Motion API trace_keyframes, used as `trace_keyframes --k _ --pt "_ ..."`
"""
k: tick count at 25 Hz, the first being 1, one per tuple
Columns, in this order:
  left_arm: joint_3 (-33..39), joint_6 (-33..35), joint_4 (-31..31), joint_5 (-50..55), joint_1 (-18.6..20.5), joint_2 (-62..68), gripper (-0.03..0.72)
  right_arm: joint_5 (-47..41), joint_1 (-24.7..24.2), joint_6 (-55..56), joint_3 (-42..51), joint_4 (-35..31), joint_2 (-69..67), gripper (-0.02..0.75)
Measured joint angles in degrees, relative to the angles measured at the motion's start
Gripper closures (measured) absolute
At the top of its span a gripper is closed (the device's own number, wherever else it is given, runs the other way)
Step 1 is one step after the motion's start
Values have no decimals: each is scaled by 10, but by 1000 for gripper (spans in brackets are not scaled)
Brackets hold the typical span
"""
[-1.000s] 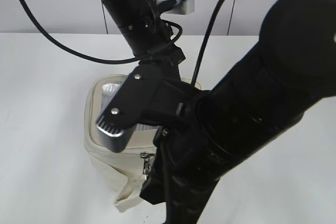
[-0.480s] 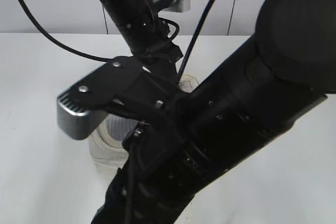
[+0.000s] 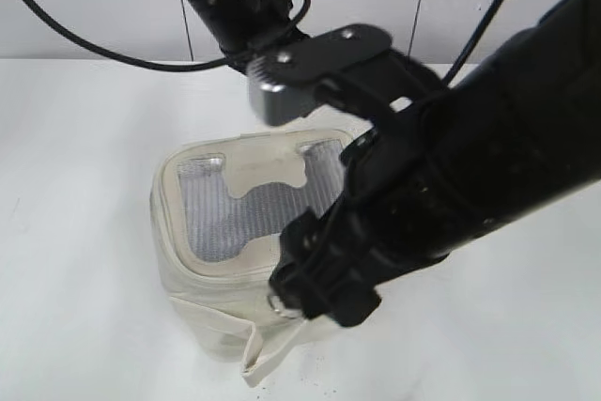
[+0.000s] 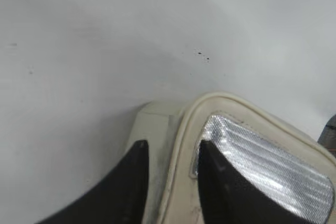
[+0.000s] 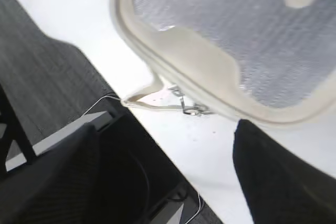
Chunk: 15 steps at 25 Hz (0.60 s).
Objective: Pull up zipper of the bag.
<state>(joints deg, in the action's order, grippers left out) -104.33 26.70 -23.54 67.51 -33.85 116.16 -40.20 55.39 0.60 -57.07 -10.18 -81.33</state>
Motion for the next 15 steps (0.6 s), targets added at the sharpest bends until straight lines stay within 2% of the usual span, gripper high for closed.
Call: trace_keyframes --k 6,12,15 --pt "0 -14 79 14 1 -60 405 -27 -87 30 0 34 43 136" --pt "1 -133 200 22 19 -117 403 -76 -196 37 0 68 76 146" --pt "11 -170 226 23 45 -155 403 -102 -238 53 0 96 97 149"
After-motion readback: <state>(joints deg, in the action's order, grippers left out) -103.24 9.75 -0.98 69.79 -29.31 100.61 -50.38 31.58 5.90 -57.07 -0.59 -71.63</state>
